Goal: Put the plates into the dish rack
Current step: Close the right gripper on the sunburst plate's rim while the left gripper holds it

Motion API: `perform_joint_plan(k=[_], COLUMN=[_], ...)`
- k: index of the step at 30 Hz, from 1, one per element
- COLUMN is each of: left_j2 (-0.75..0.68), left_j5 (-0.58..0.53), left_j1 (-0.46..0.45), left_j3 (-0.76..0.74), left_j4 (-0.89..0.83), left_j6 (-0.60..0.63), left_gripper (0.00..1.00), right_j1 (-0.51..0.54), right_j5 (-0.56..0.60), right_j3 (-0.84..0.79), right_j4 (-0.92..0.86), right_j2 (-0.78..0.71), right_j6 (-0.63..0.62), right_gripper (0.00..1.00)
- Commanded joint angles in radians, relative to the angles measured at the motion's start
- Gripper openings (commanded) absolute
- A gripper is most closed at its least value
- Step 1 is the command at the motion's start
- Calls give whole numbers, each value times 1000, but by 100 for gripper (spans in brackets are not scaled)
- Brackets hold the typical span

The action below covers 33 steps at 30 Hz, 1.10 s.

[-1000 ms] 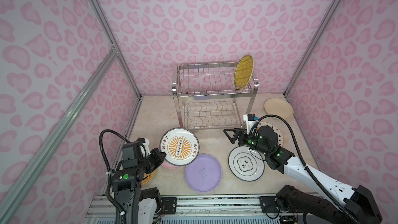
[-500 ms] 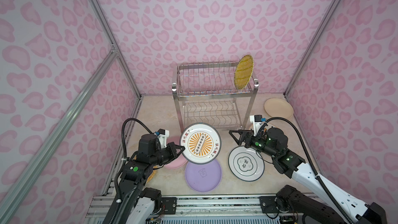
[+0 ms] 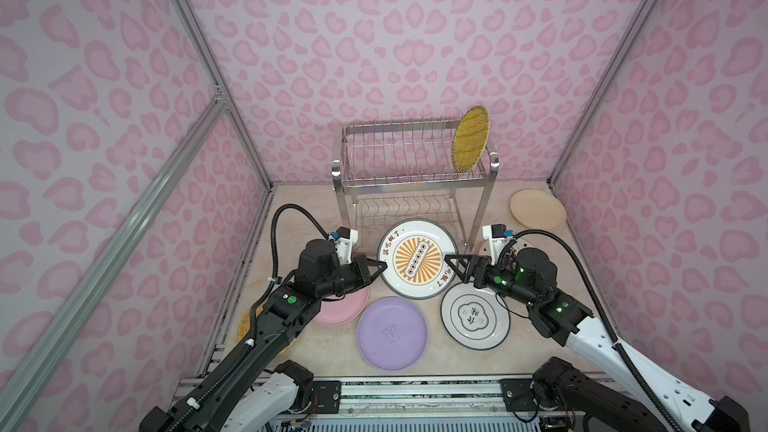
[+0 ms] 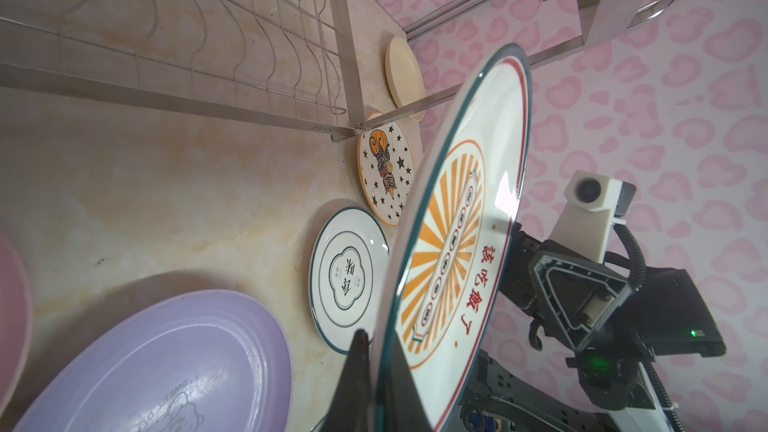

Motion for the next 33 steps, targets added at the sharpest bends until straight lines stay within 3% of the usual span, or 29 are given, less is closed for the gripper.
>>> perform_joint_plan(k=[1, 8, 17, 33], left_j2=[8, 10, 18, 23], left_j5=[7, -6, -9, -28], left_j1=[-11, -14, -16, -16], left_j3=[14, 8, -2, -16], left_j4=[118, 121, 131, 131], left_j6=[-17, -14, -10, 0], left_gripper=[4, 4, 4, 4], right_j1=[1, 19, 29, 57], right_j5=[7, 0, -2, 58], right_j3=[-3, -19, -28, -45], right_j4=[17, 64, 98, 116], right_j2=[12, 22, 12, -13], right_j6=[35, 71, 116, 184], right_gripper=[68, 47, 28, 0])
